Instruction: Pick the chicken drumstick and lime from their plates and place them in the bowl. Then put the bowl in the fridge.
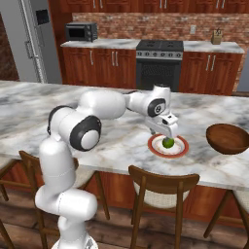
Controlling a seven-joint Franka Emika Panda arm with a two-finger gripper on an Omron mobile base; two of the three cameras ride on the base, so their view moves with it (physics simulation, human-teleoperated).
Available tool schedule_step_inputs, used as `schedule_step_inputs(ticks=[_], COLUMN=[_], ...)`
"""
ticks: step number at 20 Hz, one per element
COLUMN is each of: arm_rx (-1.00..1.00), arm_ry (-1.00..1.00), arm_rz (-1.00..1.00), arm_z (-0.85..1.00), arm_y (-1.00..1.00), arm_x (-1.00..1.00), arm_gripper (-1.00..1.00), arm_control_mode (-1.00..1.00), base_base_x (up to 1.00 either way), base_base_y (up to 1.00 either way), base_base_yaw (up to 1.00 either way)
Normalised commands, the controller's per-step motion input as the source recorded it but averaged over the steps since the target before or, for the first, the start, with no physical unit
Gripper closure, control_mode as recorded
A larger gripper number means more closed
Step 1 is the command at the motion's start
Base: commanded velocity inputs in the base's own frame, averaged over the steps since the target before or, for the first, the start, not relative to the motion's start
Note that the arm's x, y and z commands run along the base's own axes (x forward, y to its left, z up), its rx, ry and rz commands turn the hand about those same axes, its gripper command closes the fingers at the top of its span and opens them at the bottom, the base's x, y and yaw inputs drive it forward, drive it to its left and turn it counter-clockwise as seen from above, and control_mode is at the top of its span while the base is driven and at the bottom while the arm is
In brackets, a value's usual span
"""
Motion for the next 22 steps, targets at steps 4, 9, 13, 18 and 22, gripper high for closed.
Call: schedule_step_inputs(ticks=[4, 9, 13, 18, 22], arm_rx=[0.0, 0.02, 0.02, 0.04, 0.04], arm_ry=[0.0, 0.0, 0.0, 0.0, 0.0], arm_rz=[0.0, 0.0, 0.0, 0.01, 0.02], arm_z=[-0.35, -0.37, -0.35, -0.24, -0.23], arm_y=[-0.09, -0.23, -0.22, -0.14, -0.17], arm_x=[0.48, 0.39, 0.37, 0.37, 0.37], arm_gripper=[-1.0, -1.0, -1.0, -1.0, -1.0], arm_control_mode=[-1.0, -1.0, -1.0, -1.0, -1.0], base_base_x=[0.0, 0.0, 0.0, 0.0, 0.0], base_base_y=[0.0, 0.0, 0.0, 0.0, 0.0], base_base_yaw=[0.0, 0.0, 0.0, 0.0, 0.0])
